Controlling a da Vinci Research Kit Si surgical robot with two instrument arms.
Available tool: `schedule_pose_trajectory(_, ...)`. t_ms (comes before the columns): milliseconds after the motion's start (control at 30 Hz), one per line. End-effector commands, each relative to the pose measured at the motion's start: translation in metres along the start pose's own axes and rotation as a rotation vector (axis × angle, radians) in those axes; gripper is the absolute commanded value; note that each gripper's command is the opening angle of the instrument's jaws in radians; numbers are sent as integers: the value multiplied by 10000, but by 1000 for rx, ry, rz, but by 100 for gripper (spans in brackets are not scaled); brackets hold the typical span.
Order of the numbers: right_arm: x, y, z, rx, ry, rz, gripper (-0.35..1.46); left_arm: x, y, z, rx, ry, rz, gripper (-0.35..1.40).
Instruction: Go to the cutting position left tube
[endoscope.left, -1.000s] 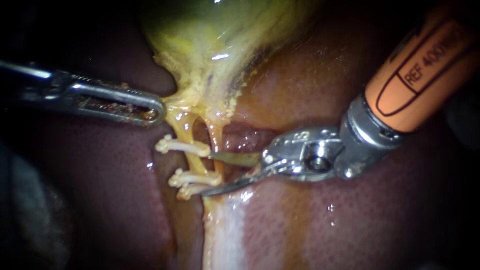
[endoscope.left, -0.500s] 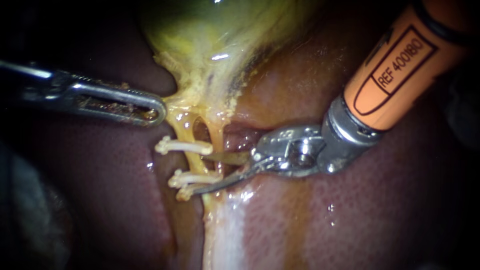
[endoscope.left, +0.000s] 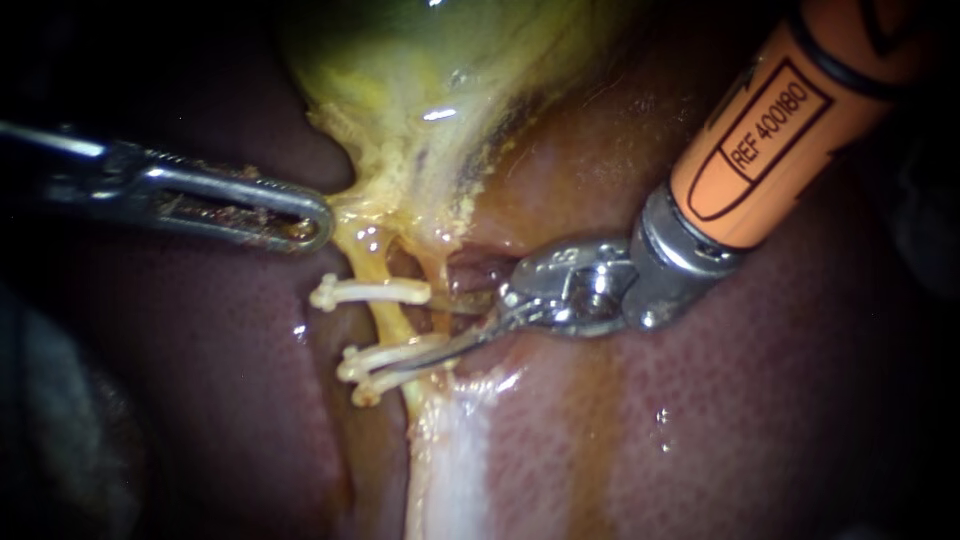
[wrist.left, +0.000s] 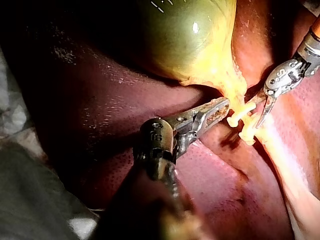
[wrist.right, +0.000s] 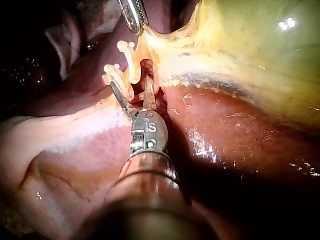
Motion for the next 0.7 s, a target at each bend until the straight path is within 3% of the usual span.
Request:
schedule_pose_trajectory(33, 1, 0, 1, 0, 0, 0, 133, 0, 0, 0, 0, 0, 0, -35)
schedule_pose_trajectory(567, 30, -4, 34, 29, 71, 4, 133, -1, 0, 4, 2, 2, 0, -35)
schedule_pose_trajectory(700, 38, -5, 43, 50, 112, 3, 135, -1, 0, 5, 2, 2, 0, -35)
